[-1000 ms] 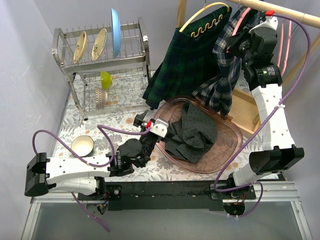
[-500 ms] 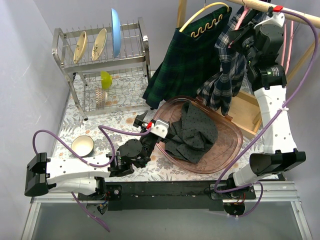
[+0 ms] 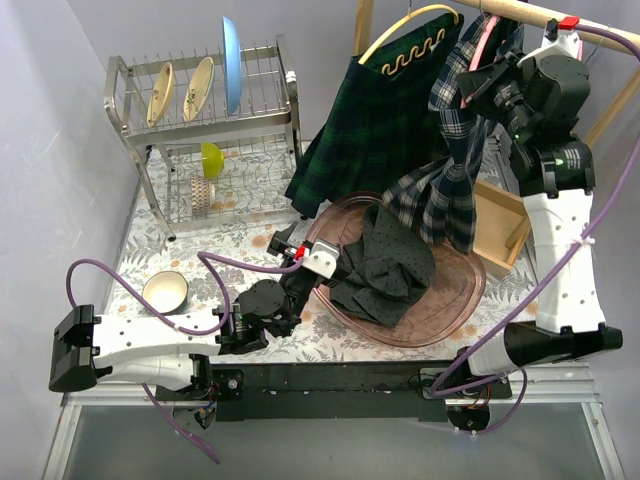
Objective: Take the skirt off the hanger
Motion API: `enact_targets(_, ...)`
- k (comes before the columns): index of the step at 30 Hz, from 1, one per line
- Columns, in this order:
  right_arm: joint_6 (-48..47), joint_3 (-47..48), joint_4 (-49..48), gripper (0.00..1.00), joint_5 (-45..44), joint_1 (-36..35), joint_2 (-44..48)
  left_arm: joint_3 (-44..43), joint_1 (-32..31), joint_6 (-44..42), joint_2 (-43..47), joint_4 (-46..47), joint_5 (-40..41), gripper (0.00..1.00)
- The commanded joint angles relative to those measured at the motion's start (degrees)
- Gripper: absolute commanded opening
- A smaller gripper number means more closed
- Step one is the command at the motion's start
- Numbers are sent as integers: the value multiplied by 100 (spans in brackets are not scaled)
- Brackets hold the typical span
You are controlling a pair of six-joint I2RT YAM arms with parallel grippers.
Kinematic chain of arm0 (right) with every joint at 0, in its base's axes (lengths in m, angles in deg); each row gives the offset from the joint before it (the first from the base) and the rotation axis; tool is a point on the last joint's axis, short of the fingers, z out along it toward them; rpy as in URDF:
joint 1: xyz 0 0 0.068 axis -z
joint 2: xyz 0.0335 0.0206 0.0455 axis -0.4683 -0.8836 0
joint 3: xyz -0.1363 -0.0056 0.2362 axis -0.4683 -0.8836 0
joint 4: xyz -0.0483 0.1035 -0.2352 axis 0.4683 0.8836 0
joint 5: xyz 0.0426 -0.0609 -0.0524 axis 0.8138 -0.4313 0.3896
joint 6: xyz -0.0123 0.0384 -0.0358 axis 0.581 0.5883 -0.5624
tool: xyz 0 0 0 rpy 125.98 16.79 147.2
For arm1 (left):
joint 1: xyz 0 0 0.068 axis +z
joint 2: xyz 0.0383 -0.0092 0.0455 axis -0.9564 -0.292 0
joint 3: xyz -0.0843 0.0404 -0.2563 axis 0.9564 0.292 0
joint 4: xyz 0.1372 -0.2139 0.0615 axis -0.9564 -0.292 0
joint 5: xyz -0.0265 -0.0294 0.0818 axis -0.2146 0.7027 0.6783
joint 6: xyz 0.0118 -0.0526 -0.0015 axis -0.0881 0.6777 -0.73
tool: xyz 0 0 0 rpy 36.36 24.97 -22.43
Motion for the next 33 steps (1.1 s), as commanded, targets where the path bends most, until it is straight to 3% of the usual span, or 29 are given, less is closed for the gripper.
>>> enact_targets(1,-109,226,-1219,1,521,-19,864,16,-47,-37,117,155,71,98)
enact_targets(6,216,-90,-1219,1,1021,-28,1347,-19,-55,-37,135,111,89,98)
enact_targets(10,891,-1027,-1754,1,1408,-28,1901,-282,-64,190,293,-396,71,98)
enact_targets(13,1156,-1591,-2237,1,1479,-28,2393,-782,-82,875,460,-1107,-130,98)
enact_targets(14,1287,-1689,-2326,1,1392,-28,2612,-966,-99,1477,513,-1398,-209,98)
enact_targets(16,1402,-1847,-2511,1,1260,-28,2806,-1573,-99,2271,644,-2344,-954,98)
enact_targets(20,1569,-1883,-2634,1,1198,-28,3035,-2180,-99,2968,821,-2499,-2274,98)
enact_targets(29,1992,-1936,-3012,1,637,-28,3044,-4129,-134,2705,-857,-2579,-2872,98)
enact_targets(33,2123,-2199,-3134,1,241,-19,3176,-4229,-231,2635,-1314,-2105,-3101,98)
